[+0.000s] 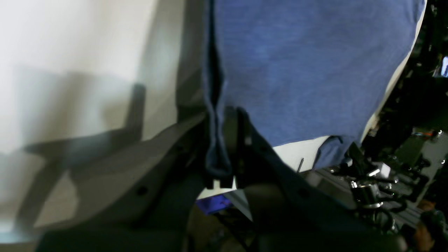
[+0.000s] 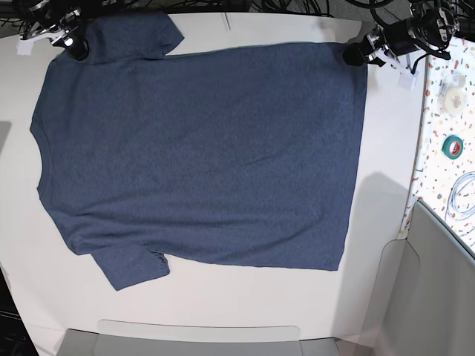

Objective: Layout the t-shirt on the table in an organized manner, then fold the t-shirt properly
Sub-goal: 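Lift the pinched corners and fold the shirt's side strip over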

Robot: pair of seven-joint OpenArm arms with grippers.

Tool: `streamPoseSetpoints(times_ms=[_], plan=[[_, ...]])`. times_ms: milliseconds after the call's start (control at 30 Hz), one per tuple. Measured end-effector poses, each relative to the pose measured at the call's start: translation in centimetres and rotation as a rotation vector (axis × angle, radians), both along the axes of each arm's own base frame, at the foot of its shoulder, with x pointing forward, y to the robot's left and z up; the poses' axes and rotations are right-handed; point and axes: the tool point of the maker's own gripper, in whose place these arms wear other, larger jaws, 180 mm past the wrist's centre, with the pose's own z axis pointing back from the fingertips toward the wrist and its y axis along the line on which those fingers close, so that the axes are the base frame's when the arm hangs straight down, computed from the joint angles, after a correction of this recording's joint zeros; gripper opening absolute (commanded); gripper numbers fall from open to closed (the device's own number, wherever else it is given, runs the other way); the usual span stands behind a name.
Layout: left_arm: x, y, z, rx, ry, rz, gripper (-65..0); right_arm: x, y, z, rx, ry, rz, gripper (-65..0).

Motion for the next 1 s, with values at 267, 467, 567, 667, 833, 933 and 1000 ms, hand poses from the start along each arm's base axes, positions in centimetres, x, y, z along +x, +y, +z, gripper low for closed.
streamPoseSetpoints(times_ms=[267, 467, 567, 667, 833, 933, 1000], plan=[[5.9, -0.1, 3.3, 0.029, -0.172, -0.035, -65.0, 3.7, 0.7, 2.8, -0.047, -0.071, 0.074, -65.0], [10.0, 0.1, 5.6, 0.037, -0.288, -0.028, -65.0, 7.4, 0.4, 3.6, -0.088, -0.117, 0.082, -65.0], [10.9, 0.2, 5.9, 0.026, -0.302, -0.024, -65.0, 9.1, 0.1, 3.9, -0.117, -0.124, 0.082, -65.0], [11.7, 0.9, 4.8, -0.007, -0.272, 0.012, -65.0, 10.8, 0.3, 4.3, -0.134, -0.143, 0.098, -65.0], [12.6, 3.0, 2.7, -0.033, -0.201, 0.068, -65.0, 12.9, 0.6, 4.9, -0.157, -0.16, 0.116, -65.0], [13.1, 3.5, 2.5, -0.045, -0.192, 0.084, -65.0, 13.8, 0.3, 5.2, -0.181, -0.158, 0.115, -65.0], [13.6, 3.6, 2.6, -0.056, -0.196, 0.092, -65.0, 14.5, 0.2, 5.6, -0.187, -0.172, 0.112, -65.0]])
